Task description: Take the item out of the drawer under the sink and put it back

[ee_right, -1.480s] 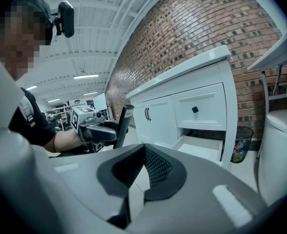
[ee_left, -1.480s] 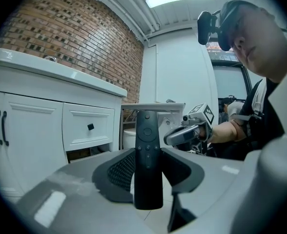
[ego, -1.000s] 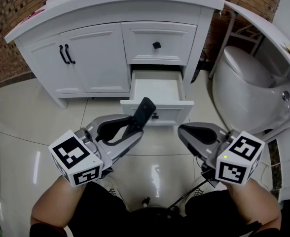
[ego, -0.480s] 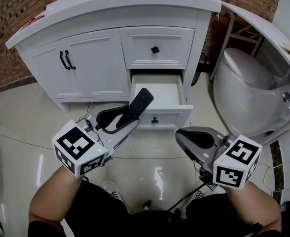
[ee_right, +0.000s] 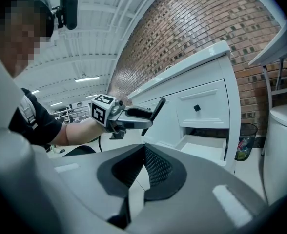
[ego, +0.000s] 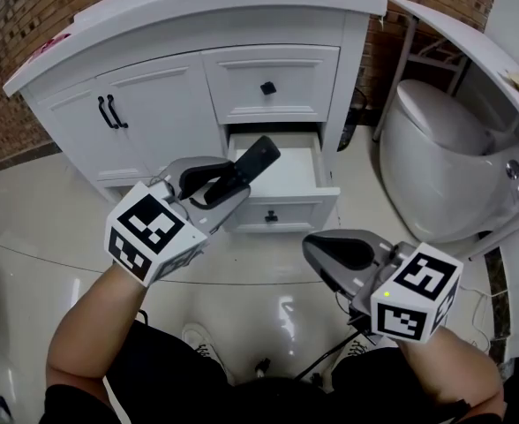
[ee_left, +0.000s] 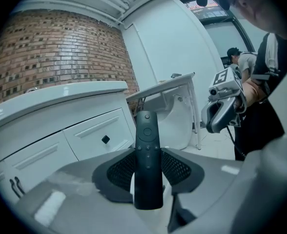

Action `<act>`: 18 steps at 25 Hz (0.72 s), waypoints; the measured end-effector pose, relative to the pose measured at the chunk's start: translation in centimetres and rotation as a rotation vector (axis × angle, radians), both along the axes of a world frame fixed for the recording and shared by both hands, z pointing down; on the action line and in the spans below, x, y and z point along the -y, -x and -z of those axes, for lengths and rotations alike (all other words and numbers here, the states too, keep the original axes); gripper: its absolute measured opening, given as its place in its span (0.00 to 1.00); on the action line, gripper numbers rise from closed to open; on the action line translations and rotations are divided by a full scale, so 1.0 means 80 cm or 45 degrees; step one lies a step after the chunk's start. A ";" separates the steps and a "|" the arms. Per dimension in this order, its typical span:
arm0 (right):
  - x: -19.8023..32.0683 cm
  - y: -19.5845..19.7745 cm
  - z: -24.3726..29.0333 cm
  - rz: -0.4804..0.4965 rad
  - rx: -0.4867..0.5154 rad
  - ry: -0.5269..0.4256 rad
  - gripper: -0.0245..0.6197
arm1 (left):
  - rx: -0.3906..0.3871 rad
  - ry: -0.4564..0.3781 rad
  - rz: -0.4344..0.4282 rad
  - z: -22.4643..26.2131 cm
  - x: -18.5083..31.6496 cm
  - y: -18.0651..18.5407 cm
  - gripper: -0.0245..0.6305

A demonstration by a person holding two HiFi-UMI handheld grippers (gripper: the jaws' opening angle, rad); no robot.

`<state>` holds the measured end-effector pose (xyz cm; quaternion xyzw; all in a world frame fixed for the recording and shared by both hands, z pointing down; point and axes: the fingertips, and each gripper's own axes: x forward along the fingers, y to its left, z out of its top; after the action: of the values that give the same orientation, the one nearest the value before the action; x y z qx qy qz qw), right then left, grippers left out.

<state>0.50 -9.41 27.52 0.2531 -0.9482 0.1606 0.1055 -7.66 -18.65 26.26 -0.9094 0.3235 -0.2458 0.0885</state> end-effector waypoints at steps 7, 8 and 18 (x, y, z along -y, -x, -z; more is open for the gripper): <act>0.005 -0.004 -0.003 -0.002 0.008 0.021 0.04 | 0.106 -0.014 0.016 -0.021 0.057 -0.010 0.29; 0.007 -0.005 -0.004 -0.002 0.009 0.026 0.04 | 0.127 -0.016 0.013 -0.027 0.064 -0.013 0.29; 0.028 -0.012 -0.006 -0.032 0.050 0.064 0.04 | 0.406 0.002 -0.084 -0.111 0.154 -0.057 0.29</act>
<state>1.44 -11.63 27.98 0.2589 -0.9425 0.1907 0.0912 -3.13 -30.94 35.18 -0.8692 0.2750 -0.3841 0.1459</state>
